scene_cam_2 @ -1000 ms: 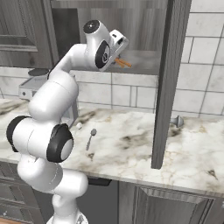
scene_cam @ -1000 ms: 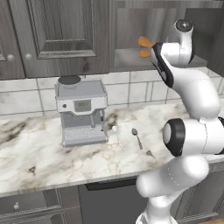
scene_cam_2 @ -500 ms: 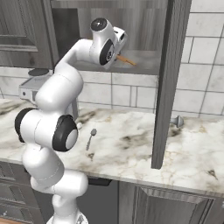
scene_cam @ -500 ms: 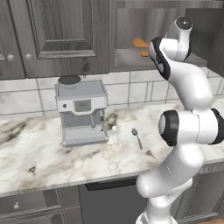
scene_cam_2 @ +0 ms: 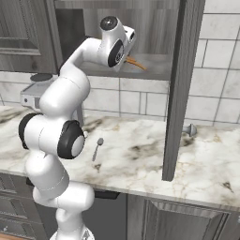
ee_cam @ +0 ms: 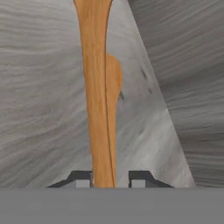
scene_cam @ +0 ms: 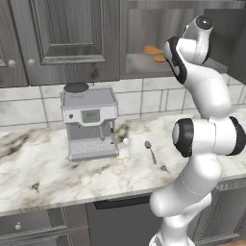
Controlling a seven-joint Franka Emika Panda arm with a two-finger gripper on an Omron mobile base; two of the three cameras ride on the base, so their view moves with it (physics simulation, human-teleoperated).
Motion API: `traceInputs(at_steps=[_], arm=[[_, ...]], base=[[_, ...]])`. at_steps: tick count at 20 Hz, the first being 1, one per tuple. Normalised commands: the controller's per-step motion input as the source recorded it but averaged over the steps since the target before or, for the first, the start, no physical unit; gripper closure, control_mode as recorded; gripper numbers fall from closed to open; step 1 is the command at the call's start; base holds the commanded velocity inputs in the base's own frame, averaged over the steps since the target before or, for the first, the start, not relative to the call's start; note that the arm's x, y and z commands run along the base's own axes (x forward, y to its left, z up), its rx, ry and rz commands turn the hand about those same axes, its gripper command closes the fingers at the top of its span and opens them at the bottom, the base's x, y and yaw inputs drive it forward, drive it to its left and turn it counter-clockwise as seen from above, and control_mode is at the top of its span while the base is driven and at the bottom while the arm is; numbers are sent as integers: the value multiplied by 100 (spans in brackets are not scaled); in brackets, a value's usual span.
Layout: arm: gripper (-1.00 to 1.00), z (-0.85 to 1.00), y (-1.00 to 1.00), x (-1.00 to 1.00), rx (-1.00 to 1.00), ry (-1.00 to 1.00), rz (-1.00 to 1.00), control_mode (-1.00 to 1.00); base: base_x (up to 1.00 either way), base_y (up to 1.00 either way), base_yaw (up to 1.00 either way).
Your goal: Organize the utensils by type. Pick up the wooden spoons from the counter and place them in the open cabinet. Then pick up the metallic utensils from the counter and place them in the open drawer.
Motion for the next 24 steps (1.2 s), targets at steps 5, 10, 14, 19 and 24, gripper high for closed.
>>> traceInputs(at_steps=[5,10,14,19,24], arm=[[-100,0,0,0,-6,-5,0,-100],[-100,11,2,-3,0,0,0,-100],[-100,6,17,-38,0,0,0,-100],[-100,3,22,-84,0,0,-3,-100],[-100,0,25,-100,0,0,-6,-100]], base=[[0,0,0],[0,0,0],[0,0,0],[0,0,0],[0,0,0]])
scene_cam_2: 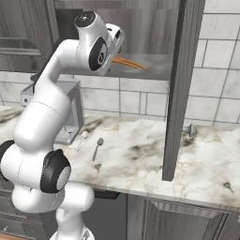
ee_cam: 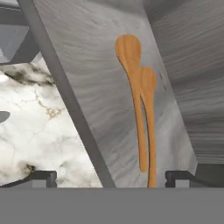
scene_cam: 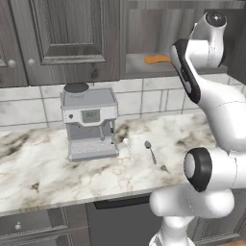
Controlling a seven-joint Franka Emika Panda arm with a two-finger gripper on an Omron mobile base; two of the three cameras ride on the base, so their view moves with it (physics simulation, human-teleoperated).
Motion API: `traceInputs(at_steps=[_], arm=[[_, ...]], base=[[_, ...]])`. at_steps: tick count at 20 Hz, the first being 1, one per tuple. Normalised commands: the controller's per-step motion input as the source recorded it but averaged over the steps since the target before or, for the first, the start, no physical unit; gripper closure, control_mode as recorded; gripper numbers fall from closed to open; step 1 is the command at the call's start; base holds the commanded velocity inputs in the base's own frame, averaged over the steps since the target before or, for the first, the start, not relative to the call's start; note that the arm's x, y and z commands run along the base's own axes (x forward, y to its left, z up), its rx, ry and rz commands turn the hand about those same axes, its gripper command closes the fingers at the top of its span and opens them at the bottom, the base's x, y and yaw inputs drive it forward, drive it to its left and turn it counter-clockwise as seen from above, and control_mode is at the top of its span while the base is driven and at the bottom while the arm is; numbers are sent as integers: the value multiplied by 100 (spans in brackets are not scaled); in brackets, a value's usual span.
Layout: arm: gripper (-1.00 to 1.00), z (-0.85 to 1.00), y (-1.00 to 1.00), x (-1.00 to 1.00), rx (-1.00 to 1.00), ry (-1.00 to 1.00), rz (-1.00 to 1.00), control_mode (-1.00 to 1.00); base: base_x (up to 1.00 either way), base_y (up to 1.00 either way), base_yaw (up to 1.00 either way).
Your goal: Organize the utensils by type. Pick up the wooden spoons from the counter and place them in the open cabinet. Then pick up the metallic utensils from the counter and place them in the open drawer.
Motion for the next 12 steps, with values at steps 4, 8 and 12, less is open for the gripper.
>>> traceInputs(at_steps=[4,8,12], arm=[[-100,0,35,-100,0,0,-6,-100],[-100,0,21,-90,0,3,-5,-100],[-100,0,16,-82,2,8,-7,-100]], base=[[0,0,0],[0,0,0],[0,0,0]])
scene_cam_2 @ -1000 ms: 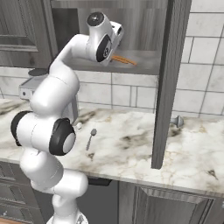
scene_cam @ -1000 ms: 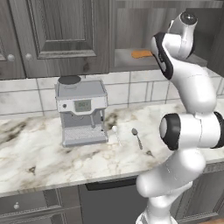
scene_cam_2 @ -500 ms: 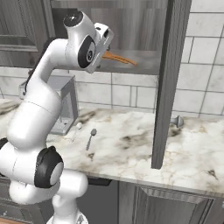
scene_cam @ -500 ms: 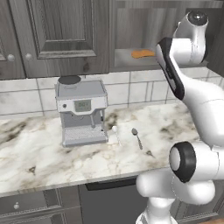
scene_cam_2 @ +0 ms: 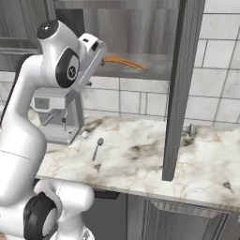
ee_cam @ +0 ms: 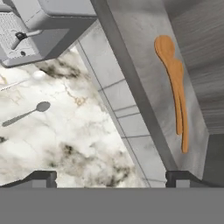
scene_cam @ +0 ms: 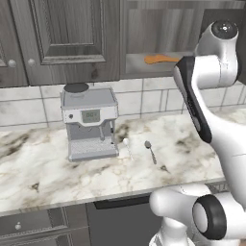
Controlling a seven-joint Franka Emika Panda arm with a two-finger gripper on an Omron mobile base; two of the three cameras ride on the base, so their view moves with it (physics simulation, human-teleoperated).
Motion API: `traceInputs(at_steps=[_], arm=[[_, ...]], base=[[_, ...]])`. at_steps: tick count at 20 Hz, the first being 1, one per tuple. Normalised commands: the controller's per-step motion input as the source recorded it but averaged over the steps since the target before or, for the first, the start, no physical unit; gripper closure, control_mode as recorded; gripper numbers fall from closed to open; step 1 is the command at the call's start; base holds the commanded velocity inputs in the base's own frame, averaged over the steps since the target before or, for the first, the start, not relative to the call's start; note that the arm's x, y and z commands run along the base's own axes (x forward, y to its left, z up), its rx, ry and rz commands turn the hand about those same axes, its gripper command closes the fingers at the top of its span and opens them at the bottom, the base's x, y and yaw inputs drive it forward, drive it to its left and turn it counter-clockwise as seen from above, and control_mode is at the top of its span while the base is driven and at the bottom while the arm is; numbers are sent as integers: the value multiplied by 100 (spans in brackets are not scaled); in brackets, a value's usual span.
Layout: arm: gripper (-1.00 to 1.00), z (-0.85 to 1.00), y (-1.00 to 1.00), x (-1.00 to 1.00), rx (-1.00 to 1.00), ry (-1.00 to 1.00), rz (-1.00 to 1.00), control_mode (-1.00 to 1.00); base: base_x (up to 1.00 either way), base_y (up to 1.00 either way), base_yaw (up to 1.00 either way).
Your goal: Organize the utensils by type. Pick up the wooden spoons from the counter and place them in the open cabinet. Then pick up the metallic utensils from the counter and place them in the open drawer.
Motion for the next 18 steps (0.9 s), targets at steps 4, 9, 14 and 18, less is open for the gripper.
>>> traceInputs(at_steps=[4,9,14,18], arm=[[-100,0,17,-50,11,17,-18,-100],[-100,-10,0,-21,27,22,-34,-100],[-100,-51,0,-18,36,4,-47,-100],[-100,-55,0,-54,25,0,-51,-100]], base=[[0,0,0],[0,0,0],[0,0,0],[0,0,0]])
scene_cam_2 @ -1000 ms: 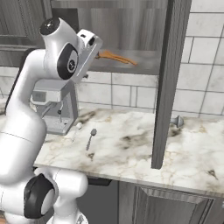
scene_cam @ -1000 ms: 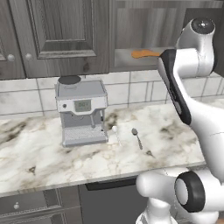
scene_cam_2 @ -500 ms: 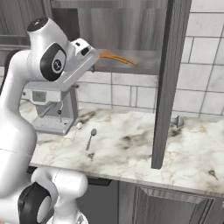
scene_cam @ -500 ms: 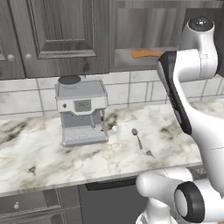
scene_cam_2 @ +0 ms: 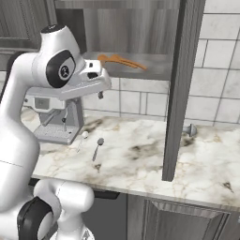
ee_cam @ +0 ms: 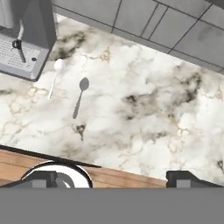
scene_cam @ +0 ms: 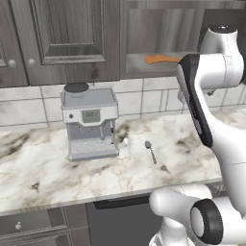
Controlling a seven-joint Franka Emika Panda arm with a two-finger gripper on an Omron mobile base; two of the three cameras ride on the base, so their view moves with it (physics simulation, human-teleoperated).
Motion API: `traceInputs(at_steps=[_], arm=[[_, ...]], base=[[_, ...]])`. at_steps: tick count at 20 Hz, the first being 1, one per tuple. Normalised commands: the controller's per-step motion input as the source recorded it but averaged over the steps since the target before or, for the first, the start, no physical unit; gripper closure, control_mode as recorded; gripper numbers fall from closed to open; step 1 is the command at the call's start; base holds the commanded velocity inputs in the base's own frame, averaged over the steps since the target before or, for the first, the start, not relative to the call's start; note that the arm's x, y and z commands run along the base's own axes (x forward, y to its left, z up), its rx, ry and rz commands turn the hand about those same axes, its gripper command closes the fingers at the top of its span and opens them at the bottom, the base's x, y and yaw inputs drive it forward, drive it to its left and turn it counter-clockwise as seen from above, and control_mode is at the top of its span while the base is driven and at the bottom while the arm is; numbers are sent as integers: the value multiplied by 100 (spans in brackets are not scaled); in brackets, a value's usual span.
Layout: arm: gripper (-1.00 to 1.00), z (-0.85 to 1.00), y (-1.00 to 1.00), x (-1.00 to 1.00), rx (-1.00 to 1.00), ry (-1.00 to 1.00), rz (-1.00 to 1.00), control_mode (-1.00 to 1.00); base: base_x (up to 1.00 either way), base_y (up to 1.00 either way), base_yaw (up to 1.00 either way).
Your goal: Organize the utensils by type. Pick up the wooden spoons from the counter and place them in the open cabinet. Then pick up the metallic utensils from the counter and place them in the open drawer.
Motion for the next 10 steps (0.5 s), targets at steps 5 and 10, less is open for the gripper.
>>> traceInputs(at_steps=[5,10], arm=[[-100,-38,0,-32,23,2,-45,-100],[-100,-31,29,0,5,0,-22,-100]], base=[[0,0,0],[0,0,0]])
